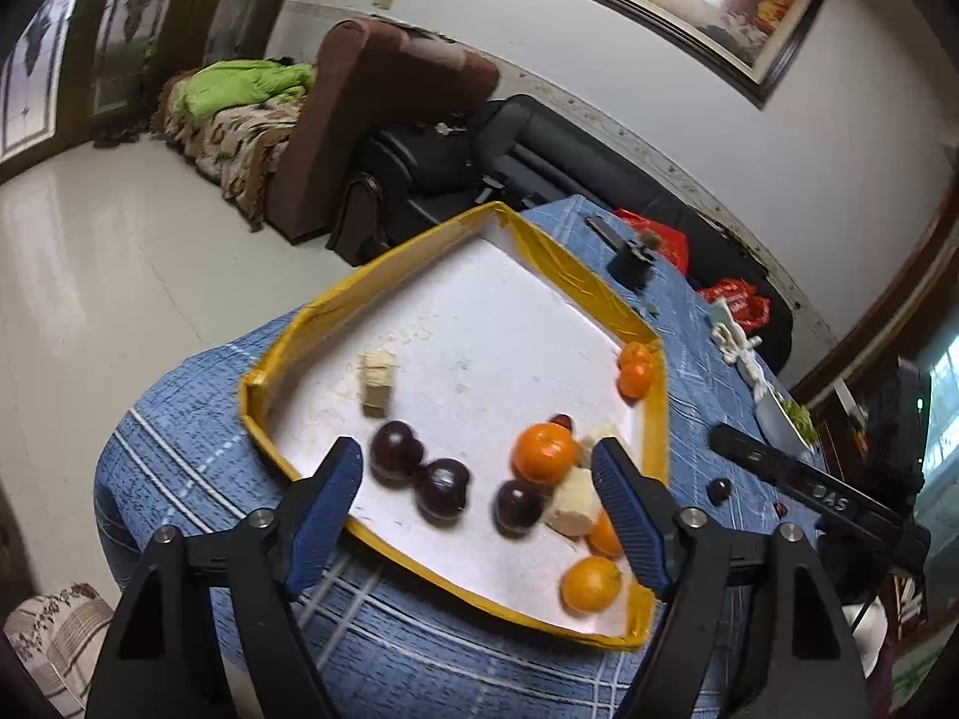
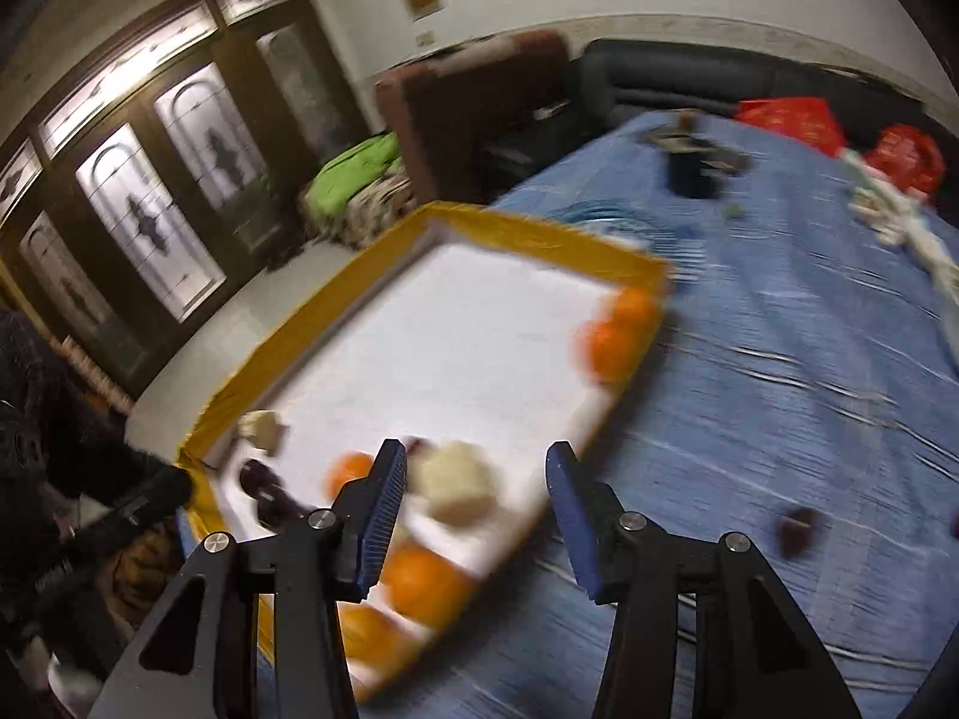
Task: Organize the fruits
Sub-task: 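Grasp the last dark plum with the left tool while the right tool grasps the last red date, then carry plum and red date into the white tray and open both tools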
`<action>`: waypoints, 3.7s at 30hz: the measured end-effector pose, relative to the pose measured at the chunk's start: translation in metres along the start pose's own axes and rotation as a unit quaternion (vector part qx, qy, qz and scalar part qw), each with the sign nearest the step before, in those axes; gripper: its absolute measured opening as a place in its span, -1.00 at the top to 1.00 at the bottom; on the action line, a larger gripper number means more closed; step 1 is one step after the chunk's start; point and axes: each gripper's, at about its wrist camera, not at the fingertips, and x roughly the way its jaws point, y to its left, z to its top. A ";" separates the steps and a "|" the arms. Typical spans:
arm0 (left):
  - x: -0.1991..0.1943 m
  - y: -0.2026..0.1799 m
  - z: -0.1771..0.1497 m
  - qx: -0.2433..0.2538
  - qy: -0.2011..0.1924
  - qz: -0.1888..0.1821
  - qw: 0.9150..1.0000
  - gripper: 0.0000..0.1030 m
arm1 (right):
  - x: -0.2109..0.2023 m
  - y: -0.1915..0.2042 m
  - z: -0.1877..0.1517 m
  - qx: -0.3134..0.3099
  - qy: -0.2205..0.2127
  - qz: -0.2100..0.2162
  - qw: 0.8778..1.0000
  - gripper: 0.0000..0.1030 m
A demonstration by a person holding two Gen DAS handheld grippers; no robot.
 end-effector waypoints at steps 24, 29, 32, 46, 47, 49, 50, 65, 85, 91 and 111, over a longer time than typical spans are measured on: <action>0.029 -0.150 -0.049 0.149 0.070 -0.025 0.986 -0.56 | -0.081 -0.269 -0.059 0.220 -0.036 -0.191 0.956 -0.07; 0.054 -0.175 -0.058 0.178 0.094 -0.021 0.979 -0.56 | -0.071 -0.261 -0.057 0.187 -0.036 -0.219 0.957 0.34; 0.072 -0.193 -0.063 0.201 0.103 -0.022 0.974 -0.56 | -0.073 -0.266 -0.058 0.192 -0.045 -0.204 0.959 0.34; 0.183 -0.268 -0.076 0.286 0.139 -0.018 0.948 -0.52 | -0.099 -0.258 -0.057 0.193 -0.085 -0.153 0.966 0.33; 0.189 -0.271 -0.080 0.296 0.140 -0.016 0.945 -0.23 | -0.099 -0.257 -0.057 0.192 -0.085 -0.151 0.966 0.33; 0.195 -0.274 -0.088 0.319 0.134 0.005 0.938 0.48 | -0.098 -0.255 -0.056 0.189 -0.084 -0.149 0.967 0.33; 0.193 -0.275 -0.090 0.328 0.123 0.010 0.937 0.50 | -0.097 -0.253 -0.057 0.187 -0.083 -0.148 0.968 0.33; 0.107 -0.235 -0.063 0.238 0.072 -0.011 0.969 0.50 | -0.090 -0.250 -0.062 0.182 -0.074 -0.159 0.967 0.33; 0.041 -0.089 -0.003 0.074 0.009 0.010 0.997 0.49 | -0.085 -0.164 -0.053 0.114 -0.081 -0.150 0.979 0.32; 0.035 -0.028 0.007 0.006 -0.001 0.022 1.000 0.49 | -0.053 -0.074 -0.019 0.049 -0.052 -0.057 0.996 0.32; 0.037 -0.002 -0.001 0.013 -0.011 0.005 1.000 -0.43 | 0.085 0.023 0.027 0.018 0.069 -0.016 0.997 0.30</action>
